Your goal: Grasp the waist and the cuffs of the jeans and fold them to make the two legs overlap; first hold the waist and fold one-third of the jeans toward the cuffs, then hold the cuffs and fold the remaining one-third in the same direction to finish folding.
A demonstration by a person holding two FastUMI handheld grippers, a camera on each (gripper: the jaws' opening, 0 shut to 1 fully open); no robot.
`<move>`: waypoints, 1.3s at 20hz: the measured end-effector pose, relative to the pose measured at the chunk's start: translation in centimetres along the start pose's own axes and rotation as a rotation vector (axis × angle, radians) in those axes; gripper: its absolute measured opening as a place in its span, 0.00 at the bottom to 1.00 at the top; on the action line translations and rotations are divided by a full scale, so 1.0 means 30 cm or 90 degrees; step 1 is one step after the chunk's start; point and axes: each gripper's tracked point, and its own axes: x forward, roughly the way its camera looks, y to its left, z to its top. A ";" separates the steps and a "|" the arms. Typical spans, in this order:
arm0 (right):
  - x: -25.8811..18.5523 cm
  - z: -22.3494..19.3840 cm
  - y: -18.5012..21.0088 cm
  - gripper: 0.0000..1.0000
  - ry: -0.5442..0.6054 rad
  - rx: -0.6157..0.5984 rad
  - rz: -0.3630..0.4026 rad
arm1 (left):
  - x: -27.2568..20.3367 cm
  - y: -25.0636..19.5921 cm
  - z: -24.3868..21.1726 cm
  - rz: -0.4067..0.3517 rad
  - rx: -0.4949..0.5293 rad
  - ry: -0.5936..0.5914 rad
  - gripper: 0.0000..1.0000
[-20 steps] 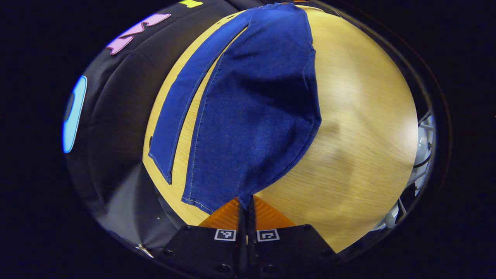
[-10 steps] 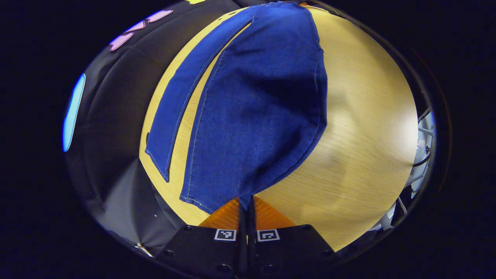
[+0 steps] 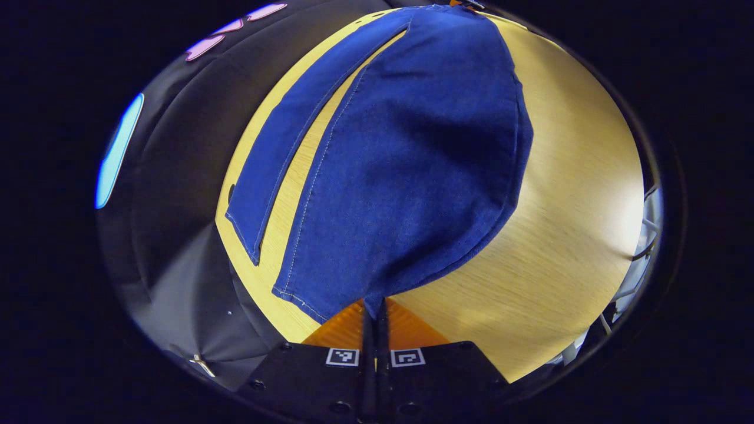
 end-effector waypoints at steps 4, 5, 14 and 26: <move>-0.050 -0.005 0.043 0.08 -0.022 0.052 0.096 | 0.003 -0.008 0.004 0.002 -0.016 0.009 0.06; -0.069 -0.010 0.055 0.08 -0.024 0.026 0.103 | 0.007 0.001 0.008 -0.001 -0.021 0.007 0.05; -0.244 0.019 -0.096 0.08 -0.044 0.082 0.093 | -0.060 0.189 0.033 -0.018 -0.329 -0.041 0.06; -0.105 0.085 -0.671 0.08 -0.036 0.400 0.011 | -0.060 0.736 0.265 -0.020 -0.682 -0.121 0.06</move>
